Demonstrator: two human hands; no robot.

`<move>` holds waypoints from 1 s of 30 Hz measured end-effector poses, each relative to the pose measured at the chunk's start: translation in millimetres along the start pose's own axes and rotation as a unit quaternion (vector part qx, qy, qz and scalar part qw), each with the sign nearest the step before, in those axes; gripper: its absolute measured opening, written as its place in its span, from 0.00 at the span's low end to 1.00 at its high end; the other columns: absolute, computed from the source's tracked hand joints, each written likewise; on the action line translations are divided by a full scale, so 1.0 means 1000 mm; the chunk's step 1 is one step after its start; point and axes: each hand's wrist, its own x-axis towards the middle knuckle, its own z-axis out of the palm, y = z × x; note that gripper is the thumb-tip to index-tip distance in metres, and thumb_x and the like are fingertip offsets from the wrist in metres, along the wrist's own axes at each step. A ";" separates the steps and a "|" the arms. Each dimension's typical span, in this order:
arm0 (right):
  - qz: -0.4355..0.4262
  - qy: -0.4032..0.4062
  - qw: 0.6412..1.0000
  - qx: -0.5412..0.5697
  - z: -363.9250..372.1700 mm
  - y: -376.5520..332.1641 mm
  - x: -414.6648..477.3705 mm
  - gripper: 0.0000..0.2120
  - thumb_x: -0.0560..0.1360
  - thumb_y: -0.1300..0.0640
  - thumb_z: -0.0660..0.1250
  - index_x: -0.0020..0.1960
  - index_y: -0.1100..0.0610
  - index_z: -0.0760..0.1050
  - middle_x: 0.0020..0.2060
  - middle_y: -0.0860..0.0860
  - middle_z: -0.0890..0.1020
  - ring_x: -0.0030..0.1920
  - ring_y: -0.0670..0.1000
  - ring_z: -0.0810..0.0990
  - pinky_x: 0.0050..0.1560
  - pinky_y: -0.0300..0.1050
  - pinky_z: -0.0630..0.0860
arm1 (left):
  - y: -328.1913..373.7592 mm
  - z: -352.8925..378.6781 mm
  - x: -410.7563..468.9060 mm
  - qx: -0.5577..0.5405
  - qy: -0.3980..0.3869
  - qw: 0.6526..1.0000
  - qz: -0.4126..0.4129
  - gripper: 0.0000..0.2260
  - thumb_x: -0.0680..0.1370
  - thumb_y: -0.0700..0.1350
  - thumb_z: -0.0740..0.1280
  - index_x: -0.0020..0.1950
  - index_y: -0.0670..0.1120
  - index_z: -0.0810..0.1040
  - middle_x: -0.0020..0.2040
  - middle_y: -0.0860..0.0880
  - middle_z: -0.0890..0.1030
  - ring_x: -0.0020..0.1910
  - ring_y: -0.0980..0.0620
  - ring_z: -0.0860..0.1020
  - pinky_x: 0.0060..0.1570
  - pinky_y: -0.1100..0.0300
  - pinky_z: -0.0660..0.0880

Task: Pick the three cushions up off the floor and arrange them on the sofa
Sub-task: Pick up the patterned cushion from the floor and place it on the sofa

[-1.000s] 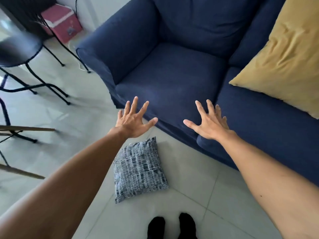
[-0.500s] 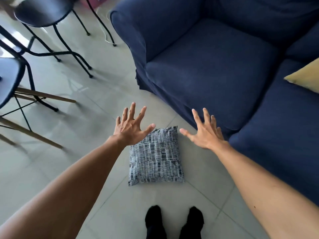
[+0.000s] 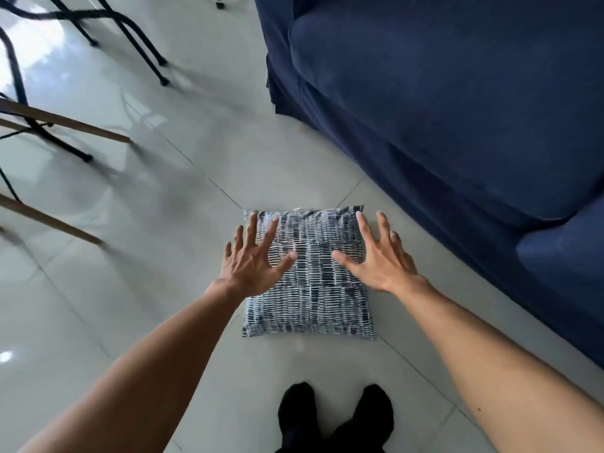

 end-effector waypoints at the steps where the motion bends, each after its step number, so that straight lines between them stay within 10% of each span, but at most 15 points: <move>1: -0.002 -0.004 1.000 0.000 0.012 0.003 0.009 0.50 0.70 0.19 0.50 0.79 0.37 0.28 0.80 0.50 0.29 0.82 0.64 0.44 0.73 0.70 0.60 | -0.005 0.014 0.006 -0.006 -0.003 1.000 -0.003 0.40 0.73 0.79 0.47 0.80 0.66 0.37 0.82 0.51 0.32 0.82 0.39 0.41 0.77 0.34 0.49; 18: -0.030 0.020 0.999 0.001 0.179 0.053 0.132 0.50 0.70 0.19 0.50 0.77 0.38 0.24 0.80 0.52 0.30 0.78 0.64 0.60 0.63 0.63 0.74 | -0.077 0.187 0.095 -0.098 0.041 0.993 -0.061 0.40 0.71 0.80 0.49 0.78 0.71 0.38 0.83 0.53 0.36 0.81 0.34 0.51 0.71 0.27 0.59; 30: -0.072 0.120 0.983 0.115 0.208 0.053 0.153 0.49 0.68 0.20 0.50 0.82 0.39 0.39 0.83 0.55 0.42 0.79 0.64 0.56 0.73 0.62 0.64 | -0.081 0.206 0.101 -0.189 0.126 0.970 -0.092 0.42 0.74 0.75 0.58 0.81 0.64 0.43 0.84 0.44 0.47 0.81 0.38 0.56 0.70 0.34 0.65</move>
